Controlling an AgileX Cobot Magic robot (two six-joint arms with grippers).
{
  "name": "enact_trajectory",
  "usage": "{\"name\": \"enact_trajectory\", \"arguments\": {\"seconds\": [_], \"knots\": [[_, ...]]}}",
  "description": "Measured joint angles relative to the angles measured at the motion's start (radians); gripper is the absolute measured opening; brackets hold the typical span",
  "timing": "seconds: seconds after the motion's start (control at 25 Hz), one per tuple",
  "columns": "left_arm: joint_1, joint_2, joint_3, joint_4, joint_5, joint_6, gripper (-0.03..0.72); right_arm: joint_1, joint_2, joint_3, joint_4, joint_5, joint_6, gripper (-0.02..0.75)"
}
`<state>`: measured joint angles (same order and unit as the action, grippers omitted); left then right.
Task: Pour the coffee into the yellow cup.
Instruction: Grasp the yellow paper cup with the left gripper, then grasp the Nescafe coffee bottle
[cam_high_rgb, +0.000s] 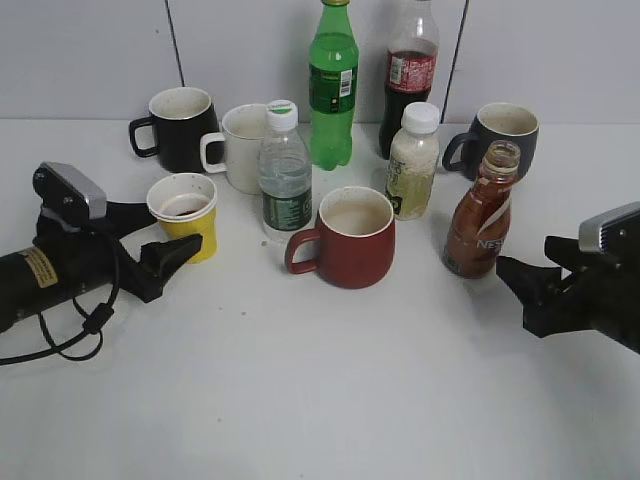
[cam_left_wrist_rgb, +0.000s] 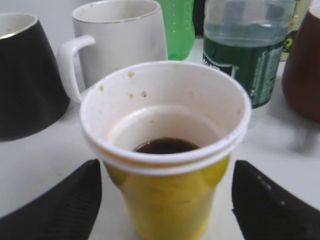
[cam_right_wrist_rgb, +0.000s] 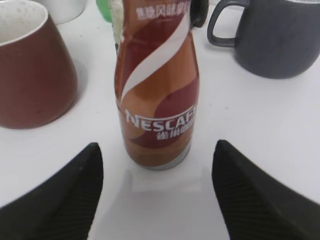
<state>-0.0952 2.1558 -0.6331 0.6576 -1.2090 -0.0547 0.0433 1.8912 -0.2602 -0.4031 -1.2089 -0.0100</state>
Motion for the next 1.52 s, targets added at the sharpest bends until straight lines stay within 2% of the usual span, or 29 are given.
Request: {"name": "enact_trajectory", "arguments": {"seconds": [0.32,0.64,0.76,0.84,0.96,1.08,1.12,1.16,1.36,1.52], "knots": [[-0.007,0.066,-0.099,0.011,0.002,-0.036,0.62,0.0,0.0,-0.031,0.0,0.0,-0.001,0.515],[-0.08,0.078,-0.199,-0.006,0.111,-0.045,0.61,0.0,0.0,-0.037,0.0,0.0,-0.001,0.515],[-0.084,0.078,-0.208,-0.03,0.124,-0.046,0.586,0.0,0.0,-0.037,0.0,0.0,-0.001,0.515],[-0.084,0.078,-0.21,-0.074,0.129,-0.046,0.548,0.0,0.0,-0.037,0.0,0.0,-0.002,0.515],[-0.084,0.078,-0.211,-0.085,0.129,-0.046,0.489,0.0,0.0,-0.038,0.0,0.0,-0.002,0.515],[-0.084,0.078,-0.211,-0.085,0.129,-0.046,0.477,0.0,0.0,-0.052,-0.01,0.0,-0.002,0.515],[-0.084,0.078,-0.211,-0.085,0.129,-0.046,0.417,0.0,0.0,-0.06,-0.015,0.0,-0.002,0.517],[-0.084,0.078,-0.211,-0.083,0.129,-0.046,0.407,0.0,0.001,-0.067,-0.019,0.0,-0.002,0.522],[-0.084,0.072,-0.211,-0.023,0.129,-0.046,0.398,0.0,0.031,-0.112,-0.041,0.0,0.01,0.594],[-0.084,0.032,-0.176,-0.003,0.131,-0.046,0.398,0.0,0.079,-0.155,-0.061,0.0,0.017,0.607]]}}
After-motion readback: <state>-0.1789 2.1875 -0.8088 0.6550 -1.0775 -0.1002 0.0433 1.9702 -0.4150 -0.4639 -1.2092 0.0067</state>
